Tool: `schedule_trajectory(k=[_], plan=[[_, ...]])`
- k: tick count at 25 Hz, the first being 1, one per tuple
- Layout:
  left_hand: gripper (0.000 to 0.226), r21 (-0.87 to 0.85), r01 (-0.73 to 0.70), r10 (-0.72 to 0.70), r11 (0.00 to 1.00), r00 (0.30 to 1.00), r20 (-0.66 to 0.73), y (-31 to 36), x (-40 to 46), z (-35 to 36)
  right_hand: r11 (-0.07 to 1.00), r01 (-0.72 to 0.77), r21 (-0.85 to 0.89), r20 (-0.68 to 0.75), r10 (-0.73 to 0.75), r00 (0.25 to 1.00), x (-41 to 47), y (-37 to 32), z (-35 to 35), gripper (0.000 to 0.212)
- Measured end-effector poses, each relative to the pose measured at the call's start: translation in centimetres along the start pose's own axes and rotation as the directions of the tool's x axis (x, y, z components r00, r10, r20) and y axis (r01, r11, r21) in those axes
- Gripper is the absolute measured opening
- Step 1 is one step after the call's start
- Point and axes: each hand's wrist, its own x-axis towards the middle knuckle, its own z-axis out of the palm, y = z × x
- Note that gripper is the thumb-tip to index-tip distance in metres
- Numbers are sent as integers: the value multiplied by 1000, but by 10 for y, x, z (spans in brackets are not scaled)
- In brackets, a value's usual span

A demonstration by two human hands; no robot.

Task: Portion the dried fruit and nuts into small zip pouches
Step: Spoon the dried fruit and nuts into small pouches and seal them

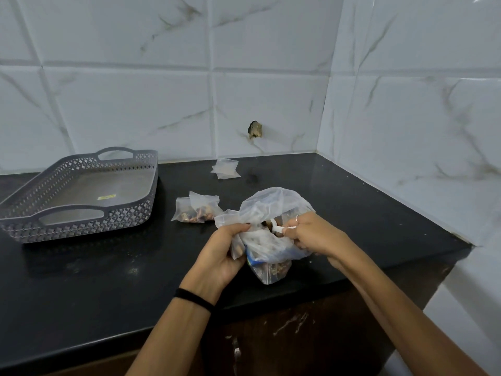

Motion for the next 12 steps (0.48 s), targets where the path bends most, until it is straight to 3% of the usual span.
schedule_trajectory(k=[2, 4, 6, 8, 12], plan=[[23, 11, -2, 2, 1000, 1000, 1, 0, -3, 4, 953, -102, 284, 76, 83, 994, 0, 12, -3, 26], [23, 58, -30, 31, 998, 999, -20, 0, -3, 5, 827, -175, 535, 160, 104, 982, 0, 22, -5, 28], [24, 126, -80, 86, 989, 995, -43, 1, -3, 5, 698, -220, 681, 226, 85, 970, 0, 28, -8, 29], [26, 190, -127, 143, 974, 987, -72, 4, -5, 4, 644, -236, 728, 258, 61, 964, -3, 31, -12, 30], [31, 303, -162, 191, 939, 979, -68, 7, -13, -5, 734, -171, 657, 248, 3, 969, -19, 37, -23, 31]])
